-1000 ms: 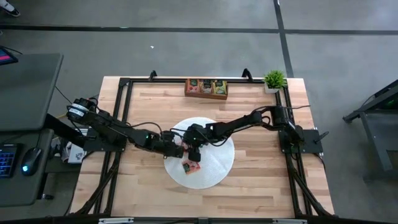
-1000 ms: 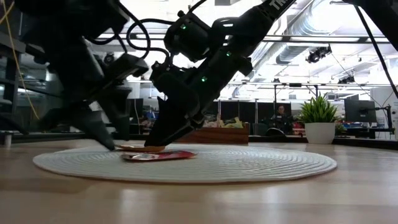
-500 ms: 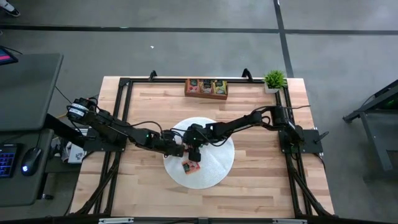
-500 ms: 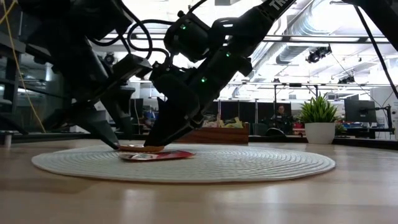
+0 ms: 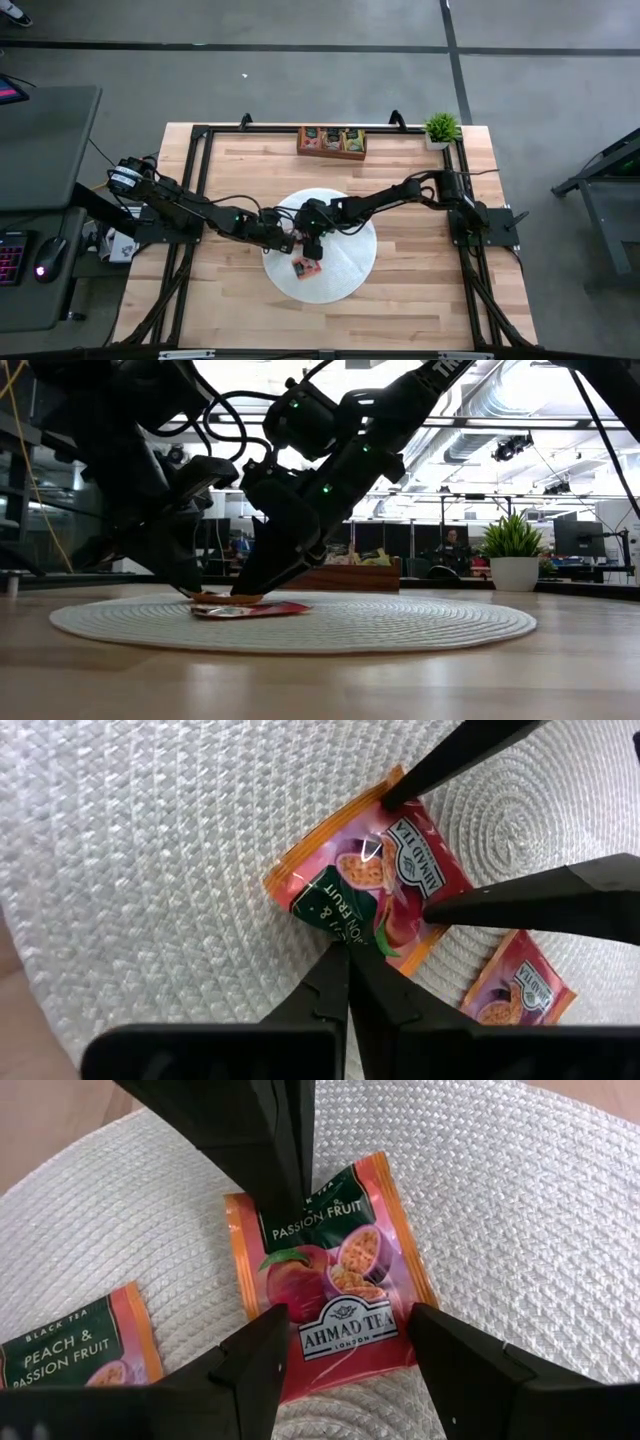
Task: Pick & Place Tea
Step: Put the orange tea bag into the left section of the wooden organizer
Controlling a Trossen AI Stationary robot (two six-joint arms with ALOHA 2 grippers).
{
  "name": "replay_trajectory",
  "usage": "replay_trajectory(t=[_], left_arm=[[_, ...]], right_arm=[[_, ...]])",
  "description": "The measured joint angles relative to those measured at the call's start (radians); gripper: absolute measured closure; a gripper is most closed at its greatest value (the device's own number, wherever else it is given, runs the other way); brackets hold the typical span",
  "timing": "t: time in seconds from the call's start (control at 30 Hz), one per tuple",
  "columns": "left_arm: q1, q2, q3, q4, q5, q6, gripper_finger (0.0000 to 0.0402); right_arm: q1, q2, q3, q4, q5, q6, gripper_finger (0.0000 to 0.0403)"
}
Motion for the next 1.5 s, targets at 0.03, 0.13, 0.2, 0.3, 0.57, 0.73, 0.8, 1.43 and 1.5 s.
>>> replay_trajectory(t=[0.03,0.13,0.2,0.3,0.57,0.73,0.8,1.43,1.5], left_arm=[[0.0,0.0,0.0,0.0,-0.001,0.0,0.0399],[0.0,0.0,0.0,-0.003,-0.017,0.008,0.04],[0.0,0.0,0.0,-0.003,-0.03,0.011,0.0401],[0.001,0.0,0.0,-0.007,-0.038,0.026,0.0401],[0.0,0.0,0.0,-0.019,-0.026,0.046,0.0401],[0.0,-0.017,0.013,-0.022,-0.071,0.153,0.0401],[0.002,-0.04,0.029,-0.018,-0.09,0.214,0.0401],[0.335,-0.129,0.442,-0.486,0.003,1.136,0.0401],[0.392,-0.108,0.503,-0.539,0.003,1.228,0.0401]], right_arm=[[0.0,-0.003,0.0,-0.001,0.0,0.0,0.0194],[0.0,-0.018,-0.001,-0.007,0.003,0.0,0.0194],[-0.003,-0.033,-0.002,-0.016,0.003,0.0,0.0194],[-0.011,-0.06,-0.004,-0.036,0.0,0.0,0.0194],[-0.046,-0.189,-0.003,-0.158,0.007,-0.005,0.0194],[-0.069,-0.283,-0.003,-0.29,0.002,-0.008,0.0194],[-0.078,-0.322,-0.003,-0.328,0.003,-0.01,0.0194],[-0.199,-0.67,-0.001,-0.604,0.014,-0.065,0.0194],[-0.215,-0.7,-0.001,-0.636,0.033,-0.085,0.0194]])
